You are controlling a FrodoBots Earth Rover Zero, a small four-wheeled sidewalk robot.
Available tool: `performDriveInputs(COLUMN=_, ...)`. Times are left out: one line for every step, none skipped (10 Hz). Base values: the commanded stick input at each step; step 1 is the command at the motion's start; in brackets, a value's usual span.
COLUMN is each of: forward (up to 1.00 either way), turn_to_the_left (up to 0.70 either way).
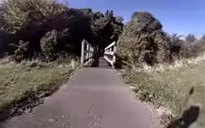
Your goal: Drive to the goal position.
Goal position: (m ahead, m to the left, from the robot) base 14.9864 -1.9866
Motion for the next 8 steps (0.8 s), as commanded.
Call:
performDriveInputs(forward=1.00, turn_to_the_left=0.01)
performDriveInputs(forward=1.00, turn_to_the_left=-0.17)
performDriveInputs(forward=1.00, turn_to_the_left=-0.23)
performDriveInputs(forward=1.00, turn_to_the_left=-0.23)
performDriveInputs(forward=1.00, turn_to_the_left=-0.12)
performDriveInputs(forward=1.00, turn_to_the_left=0.01)
performDriveInputs(forward=1.00, turn_to_the_left=0.01)
performDriveInputs(forward=1.00, turn_to_the_left=0.01)
